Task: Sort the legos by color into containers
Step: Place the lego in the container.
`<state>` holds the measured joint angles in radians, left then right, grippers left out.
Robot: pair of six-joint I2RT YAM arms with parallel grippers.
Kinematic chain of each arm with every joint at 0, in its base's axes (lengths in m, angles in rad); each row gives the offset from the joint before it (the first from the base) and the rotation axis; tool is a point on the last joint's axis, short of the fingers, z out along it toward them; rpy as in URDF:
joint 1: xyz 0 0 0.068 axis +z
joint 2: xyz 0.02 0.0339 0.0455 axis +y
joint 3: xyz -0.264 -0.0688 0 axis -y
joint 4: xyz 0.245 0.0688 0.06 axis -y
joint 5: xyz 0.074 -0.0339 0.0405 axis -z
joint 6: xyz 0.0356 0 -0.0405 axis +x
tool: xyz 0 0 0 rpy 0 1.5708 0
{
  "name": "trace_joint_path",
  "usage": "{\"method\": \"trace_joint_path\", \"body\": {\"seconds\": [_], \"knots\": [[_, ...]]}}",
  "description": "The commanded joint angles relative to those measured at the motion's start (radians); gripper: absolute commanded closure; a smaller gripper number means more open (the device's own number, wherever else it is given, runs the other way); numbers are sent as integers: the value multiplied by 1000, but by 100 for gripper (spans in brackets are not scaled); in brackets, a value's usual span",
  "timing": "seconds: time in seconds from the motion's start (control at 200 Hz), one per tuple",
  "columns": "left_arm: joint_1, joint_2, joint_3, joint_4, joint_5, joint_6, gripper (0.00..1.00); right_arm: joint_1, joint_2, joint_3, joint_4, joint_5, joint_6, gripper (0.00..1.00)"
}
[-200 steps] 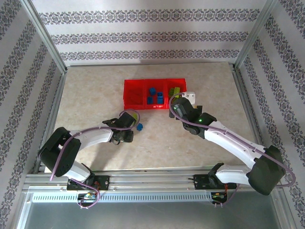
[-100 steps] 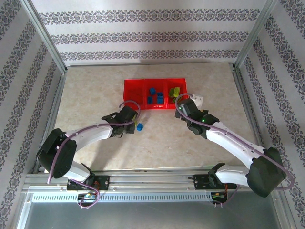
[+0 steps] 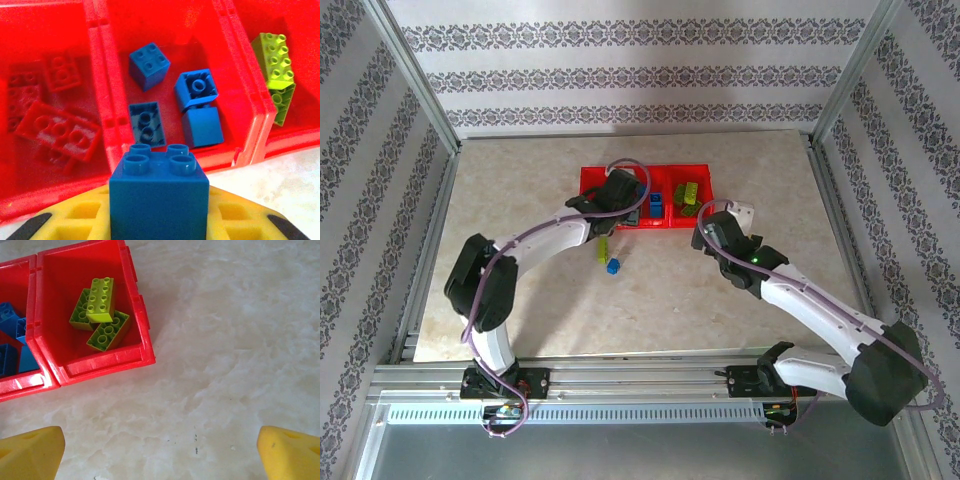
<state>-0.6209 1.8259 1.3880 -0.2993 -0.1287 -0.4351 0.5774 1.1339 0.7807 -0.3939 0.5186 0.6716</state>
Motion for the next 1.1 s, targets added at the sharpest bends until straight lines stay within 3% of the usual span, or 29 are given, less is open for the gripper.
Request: {"method": "trace_joint_path", "body": {"seconds": [0.0,0.415,0.71,0.899,1.094], "knots": [[-10,63,98,-31,29,73,77,-17,-36,-15,1,23,13,2],[-10,299,378,-184,-22,131,76,-27,-74,-7,-19,24,5,2],[-10,336,403,-191,-34,130,59,-33,-100,-28,-17,25,15,2],[-10,317,394,-178,-43,120,42,-34,-92,-23,-13,14,7,2],[-11,249,343,-134,-32,105,40,-34,-94,-20,-7,2,5,2]]}}
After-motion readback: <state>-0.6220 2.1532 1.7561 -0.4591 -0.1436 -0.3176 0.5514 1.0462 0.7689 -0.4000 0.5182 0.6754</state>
